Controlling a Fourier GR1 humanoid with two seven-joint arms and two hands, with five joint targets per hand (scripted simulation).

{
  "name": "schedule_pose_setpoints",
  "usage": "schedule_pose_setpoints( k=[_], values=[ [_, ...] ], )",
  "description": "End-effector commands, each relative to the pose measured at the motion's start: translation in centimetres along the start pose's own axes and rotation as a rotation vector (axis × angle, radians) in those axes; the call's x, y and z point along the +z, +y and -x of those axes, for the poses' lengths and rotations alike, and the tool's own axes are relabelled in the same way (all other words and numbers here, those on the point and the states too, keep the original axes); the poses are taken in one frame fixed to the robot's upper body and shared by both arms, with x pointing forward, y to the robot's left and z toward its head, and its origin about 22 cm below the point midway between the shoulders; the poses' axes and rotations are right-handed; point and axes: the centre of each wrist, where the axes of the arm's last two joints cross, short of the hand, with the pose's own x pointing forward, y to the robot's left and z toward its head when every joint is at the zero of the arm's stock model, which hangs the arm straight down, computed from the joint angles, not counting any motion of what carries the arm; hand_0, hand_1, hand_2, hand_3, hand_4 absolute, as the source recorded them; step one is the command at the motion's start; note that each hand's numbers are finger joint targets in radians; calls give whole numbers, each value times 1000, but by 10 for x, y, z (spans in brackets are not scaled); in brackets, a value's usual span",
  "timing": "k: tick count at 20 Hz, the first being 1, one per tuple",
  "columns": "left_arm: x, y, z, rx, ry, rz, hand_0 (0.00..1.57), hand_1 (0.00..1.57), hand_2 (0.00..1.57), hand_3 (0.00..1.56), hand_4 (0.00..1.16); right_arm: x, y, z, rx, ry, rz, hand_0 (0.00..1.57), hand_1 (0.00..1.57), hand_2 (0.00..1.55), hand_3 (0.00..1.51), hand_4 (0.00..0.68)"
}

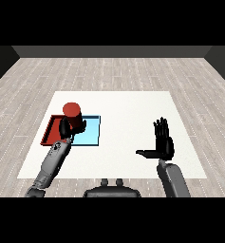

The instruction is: Pick the red can and put it in the red box

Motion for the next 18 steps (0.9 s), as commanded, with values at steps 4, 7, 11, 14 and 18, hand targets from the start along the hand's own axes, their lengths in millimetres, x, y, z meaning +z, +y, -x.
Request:
schedule_pose_setpoints(
  k=[4, 7, 11, 14, 18],
  values=[
    [-33, 82, 25, -282, 167, -70, 1571, 1571, 1540, 1471, 1112, 22, -9, 19, -17, 31, 29, 0, 0, 0, 0, 0],
    [-25, 105, 58, -419, 284, -100, 1571, 1571, 1562, 1505, 1081, 5, -10, 24, 8, 44, 64, 0, 0, 0, 0, 0],
    [-23, 131, 81, -556, 452, -110, 1571, 1571, 1550, 1466, 1049, -11, -25, 26, 28, 55, 51, 0, 0, 0, 0, 0],
    [-33, 159, 84, -621, 597, -146, 1509, 1509, 1426, 1363, 972, 2, -27, 36, -18, 31, 65, 0, 0, 0, 0, 0],
    [-10, 151, 112, -686, 717, -102, 632, 632, 598, 0, 771, -9, -33, 38, 59, 52, 58, 0, 0, 0, 0, 0]
  ],
)
